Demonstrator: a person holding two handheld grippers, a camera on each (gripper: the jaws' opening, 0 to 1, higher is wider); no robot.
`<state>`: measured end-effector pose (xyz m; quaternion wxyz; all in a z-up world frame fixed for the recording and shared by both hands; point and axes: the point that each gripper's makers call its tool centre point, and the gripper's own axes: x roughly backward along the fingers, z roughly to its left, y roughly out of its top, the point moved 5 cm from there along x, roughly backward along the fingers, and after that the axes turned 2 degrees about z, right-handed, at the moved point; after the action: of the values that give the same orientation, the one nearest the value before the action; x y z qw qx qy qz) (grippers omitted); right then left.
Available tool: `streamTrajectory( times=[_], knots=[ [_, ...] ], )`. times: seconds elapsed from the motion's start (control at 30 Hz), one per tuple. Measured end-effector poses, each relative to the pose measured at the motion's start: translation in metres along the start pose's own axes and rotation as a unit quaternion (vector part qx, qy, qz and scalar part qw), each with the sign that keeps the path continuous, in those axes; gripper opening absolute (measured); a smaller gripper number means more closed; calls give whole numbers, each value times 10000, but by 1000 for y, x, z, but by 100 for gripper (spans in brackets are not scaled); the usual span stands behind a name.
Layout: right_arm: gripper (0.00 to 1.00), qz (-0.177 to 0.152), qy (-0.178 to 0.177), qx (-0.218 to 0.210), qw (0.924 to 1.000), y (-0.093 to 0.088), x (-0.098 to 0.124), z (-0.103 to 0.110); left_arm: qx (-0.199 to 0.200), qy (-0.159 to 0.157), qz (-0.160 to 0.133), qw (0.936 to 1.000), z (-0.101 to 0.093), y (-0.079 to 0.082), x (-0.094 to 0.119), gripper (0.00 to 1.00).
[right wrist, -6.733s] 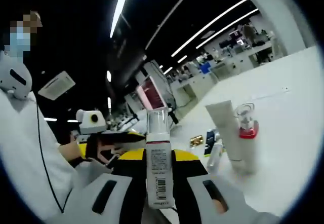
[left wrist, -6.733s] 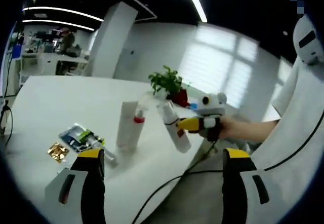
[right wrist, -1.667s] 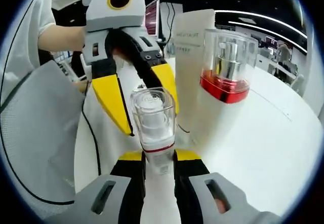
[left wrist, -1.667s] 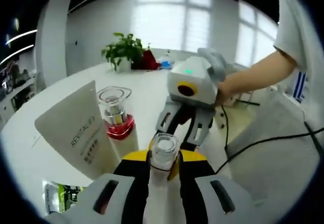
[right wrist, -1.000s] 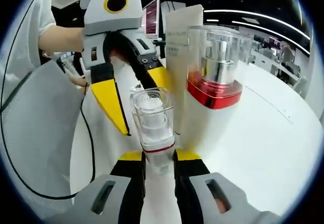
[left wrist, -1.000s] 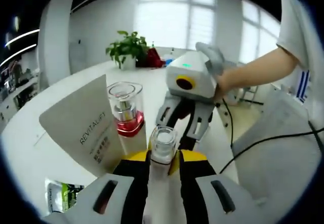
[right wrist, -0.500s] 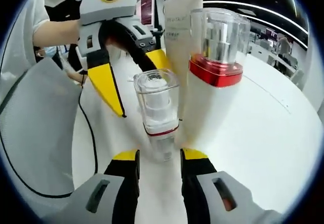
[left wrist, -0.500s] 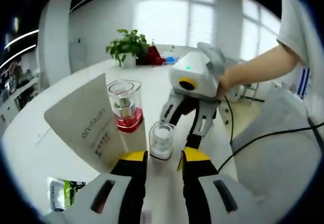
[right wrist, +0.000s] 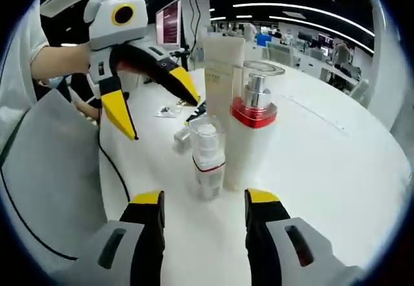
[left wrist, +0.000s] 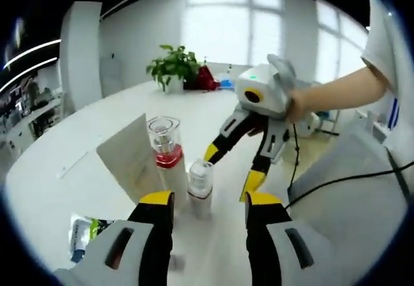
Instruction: Arrange the skincare products in the storage area until every visible bottle or jar stands upright without overlapping.
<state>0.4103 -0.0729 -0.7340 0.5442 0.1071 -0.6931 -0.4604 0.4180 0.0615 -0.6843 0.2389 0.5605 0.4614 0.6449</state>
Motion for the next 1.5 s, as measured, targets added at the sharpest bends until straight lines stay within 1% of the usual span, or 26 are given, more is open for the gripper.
streamTrajectory(
  times=[0.17, 0.27, 0.33, 0.37, 0.4, 0.53, 0.67, 0.73, 0.87, 0.9, 0.97, 1.03, 1.07, 1.1, 1.17, 1.23, 1.37, 1.43, 1.5],
  knots=[
    [52, -52, -92, -16, 9999, 0, 12, 11, 71, 170, -71, 9998, -11, -2, 18, 39],
    [53, -72, -166, -11, 9998, 0, 20, 16, 98, 270, -99, 9995, -13, -5, 29, 40],
    [55, -97, -259, -26, 9996, 1, 27, 21, 157, 356, -137, 9991, -16, -7, 39, 41],
    [56, -122, -302, -48, 9995, 1, 30, 23, 179, 392, -156, 9989, -23, -6, 42, 41],
    [57, -166, -365, -102, 9991, 1, 35, 25, 212, 426, -180, 9987, -26, -7, 46, 42],
    [60, -273, -554, -245, 9978, 1, 46, 33, 320, 571, -297, 9974, -31, -11, 67, 43],
    [61, -266, -608, -267, 9974, -3, 50, 42, 327, 694, -295, 9966, -36, -14, 79, 43],
    [62, -266, -634, -290, 9972, -5, 52, 46, 392, 813, -293, 9955, -41, -16, 87, 44],
    [67, -373, -647, -394, 9964, -5, 57, 55, 558, 1005, -362, 9927, -52, -19, 99, 45],
    [68, -393, -633, -442, 9962, -5, 60, 57, 608, 1063, -371, 9918, -54, -23, 102, 46],
    [69, -447, -606, -515, 9958, -6, 65, 61, 686, 1196, -357, 9898, -59, -28, 107, 46],
    [71, -491, -624, -562, 9953, -7, 69, 60, 771, 1290, -346, 9880, -62, -29, 112, 48],
    [72, -519, -654, -596, 9947, -5, 73, 65, 811, 1338, -342, 9871, -64, -30, 114, 48],
    [73, -533, -672, -605, 9945, -4, 76, 66, 844, 1393, -341, 9861, -65, -31, 117, 50],
    [75, -548, -722, -597, 9941, -9, 79, 61, 886, 1468, -355, 9846, -69, -33, 122, 53],
    [77, -562, -758, -624, 9936, -9, 83, 63, 930, 1544, -383, 9829, -72, -35, 127, 55],
    [80, -600, -814, -714, 9923, -13, 88, 68, 1119, 1753, -451, 9771, -75, -40, 137, 59],
    [81, -625, -819, -789, 9915, -13, 88, 70, 1183, 1830, -461, 9749, -77, -43, 143, 62],
    [82, -658, -858, -764, 9912, -11, 89, 75, 1220, 1924, -424, 9728, -78, -46, 150, 65]
  ],
)
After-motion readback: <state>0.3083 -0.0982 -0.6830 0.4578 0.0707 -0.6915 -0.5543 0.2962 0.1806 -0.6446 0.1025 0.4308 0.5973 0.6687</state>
